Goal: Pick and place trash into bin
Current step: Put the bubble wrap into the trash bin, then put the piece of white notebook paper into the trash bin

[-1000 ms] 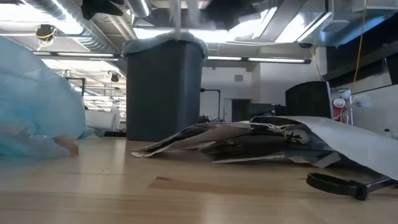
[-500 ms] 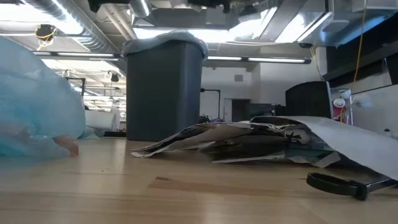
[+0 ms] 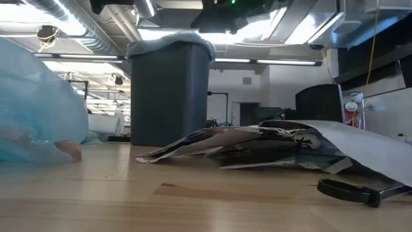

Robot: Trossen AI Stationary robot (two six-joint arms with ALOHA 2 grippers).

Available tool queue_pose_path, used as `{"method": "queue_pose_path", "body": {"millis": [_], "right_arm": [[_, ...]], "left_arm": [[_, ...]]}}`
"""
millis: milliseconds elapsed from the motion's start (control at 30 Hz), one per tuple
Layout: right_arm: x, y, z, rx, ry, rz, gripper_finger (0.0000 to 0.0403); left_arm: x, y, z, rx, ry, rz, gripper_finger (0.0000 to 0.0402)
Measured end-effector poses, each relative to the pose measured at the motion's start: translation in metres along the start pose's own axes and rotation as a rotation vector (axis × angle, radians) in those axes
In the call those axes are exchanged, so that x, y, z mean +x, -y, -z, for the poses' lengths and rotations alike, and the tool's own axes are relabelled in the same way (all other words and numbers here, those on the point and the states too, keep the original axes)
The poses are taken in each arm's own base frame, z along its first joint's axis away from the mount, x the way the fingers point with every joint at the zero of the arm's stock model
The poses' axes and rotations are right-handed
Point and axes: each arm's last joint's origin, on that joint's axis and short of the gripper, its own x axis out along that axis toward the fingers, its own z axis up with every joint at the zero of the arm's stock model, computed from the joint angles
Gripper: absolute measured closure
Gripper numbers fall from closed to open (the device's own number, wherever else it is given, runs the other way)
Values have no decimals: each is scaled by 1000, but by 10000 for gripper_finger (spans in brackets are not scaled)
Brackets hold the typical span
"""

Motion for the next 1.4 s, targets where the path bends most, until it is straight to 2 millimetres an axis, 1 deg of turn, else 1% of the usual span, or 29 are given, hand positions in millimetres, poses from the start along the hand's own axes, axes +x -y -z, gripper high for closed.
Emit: {"method": "queue_pose_path", "body": {"millis": [100,200,300,367,433,533,667,767,867,1000,1133,1267,1400], "right_arm": [[-16,2,-11,-5,8,-14,159],[-38,-6,-21,-3,-10,-76,140],[-58,-22,-22,-22,-83,-169,135],[-67,-34,-16,-41,-172,-234,138],[-74,-49,-6,-67,-280,-285,143],[-77,-72,17,-100,-436,-336,155],[-76,-99,65,-143,-614,-389,172],[-80,-109,98,-155,-719,-368,186],[-85,-107,122,-131,-842,-321,200],[-91,-104,142,-109,-948,-305,212],[-91,-97,160,-132,-999,-320,215],[-85,-74,171,-69,-1048,-353,215],[-75,-49,177,-10,-1009,-411,215]], "left_arm": [[0,0,0,0,-5,-1,235],[0,0,2,-6,-25,-4,235],[0,-1,4,-7,-41,-8,235],[0,-1,5,-6,-51,-9,235],[0,-1,5,-6,-49,-9,235],[0,-1,5,-6,-49,-9,235],[0,-1,5,-6,-49,-9,235],[0,-1,5,-5,-49,-9,235],[0,-1,5,-5,-50,-9,235],[0,-1,5,-4,-50,-9,235],[0,-1,5,2,-51,-9,235],[0,-1,5,2,-52,-9,235],[0,-1,7,3,-73,-13,235]]}}
